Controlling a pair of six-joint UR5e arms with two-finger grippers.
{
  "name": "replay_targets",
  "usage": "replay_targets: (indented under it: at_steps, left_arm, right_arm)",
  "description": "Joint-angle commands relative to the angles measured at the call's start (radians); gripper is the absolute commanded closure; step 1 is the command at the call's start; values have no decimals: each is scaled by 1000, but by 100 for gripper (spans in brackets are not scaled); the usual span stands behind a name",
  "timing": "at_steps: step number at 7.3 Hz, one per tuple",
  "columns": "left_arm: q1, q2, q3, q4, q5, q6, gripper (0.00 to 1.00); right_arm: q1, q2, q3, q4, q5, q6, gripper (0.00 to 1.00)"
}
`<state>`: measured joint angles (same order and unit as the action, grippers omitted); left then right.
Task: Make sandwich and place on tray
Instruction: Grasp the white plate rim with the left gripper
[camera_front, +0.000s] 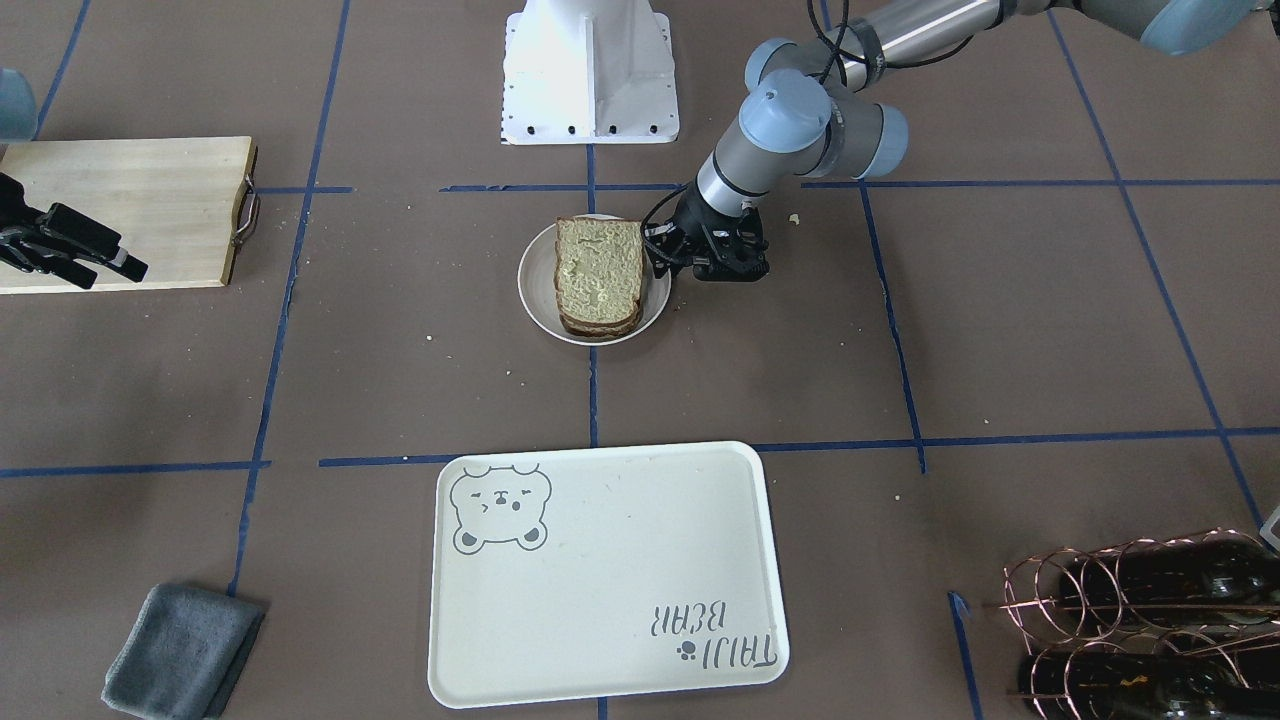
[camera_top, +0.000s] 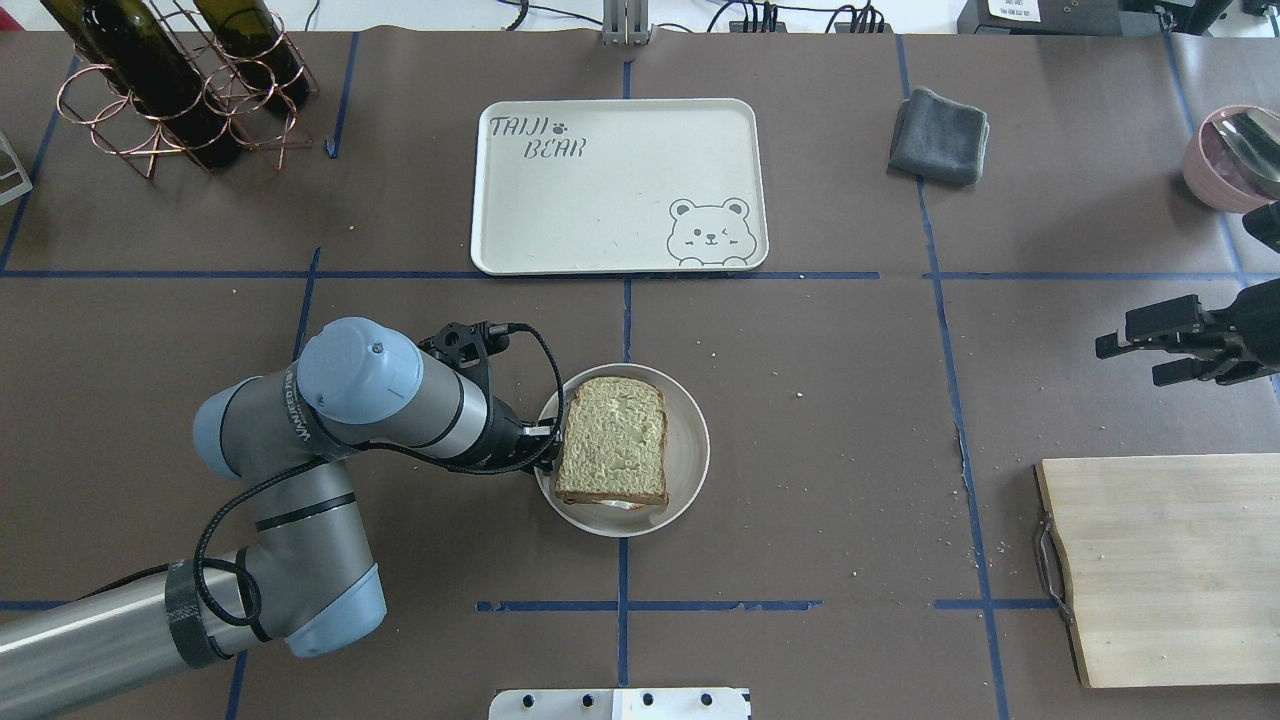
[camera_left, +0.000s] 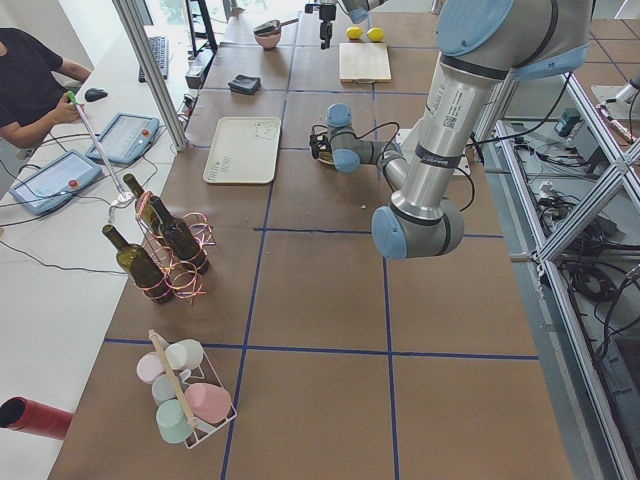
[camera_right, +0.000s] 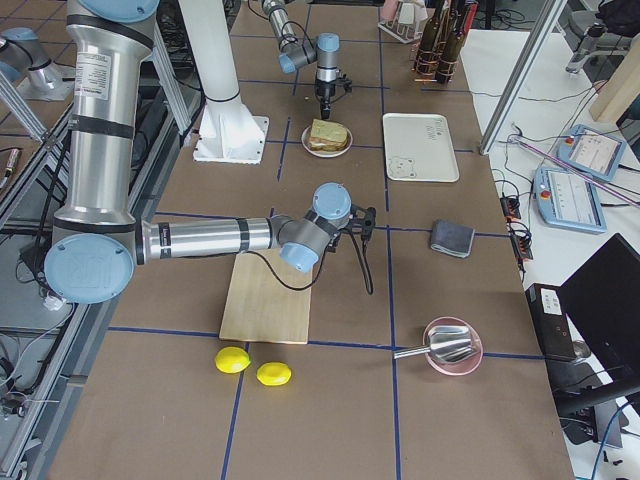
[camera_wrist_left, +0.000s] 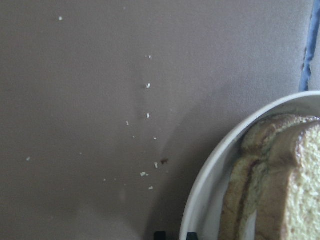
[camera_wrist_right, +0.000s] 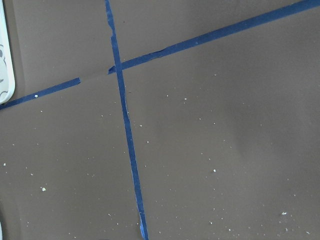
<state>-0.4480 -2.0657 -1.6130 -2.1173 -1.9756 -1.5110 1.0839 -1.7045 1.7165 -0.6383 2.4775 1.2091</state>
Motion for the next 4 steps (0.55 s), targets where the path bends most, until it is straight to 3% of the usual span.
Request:
replay_targets:
  at_steps: [1, 2, 4]
  left_arm:
    - [0, -4, 10, -3, -2, 0, 91]
    - [-1, -5, 7, -15, -3, -1, 100]
    - [-8, -4, -28, -39, -5, -49, 100]
  right_arm:
    - [-2, -3, 0, 0, 0, 0, 0]
    - [-2, -4, 0, 0, -2, 0, 0]
    - [-4, -4, -2, 0, -2, 0, 0]
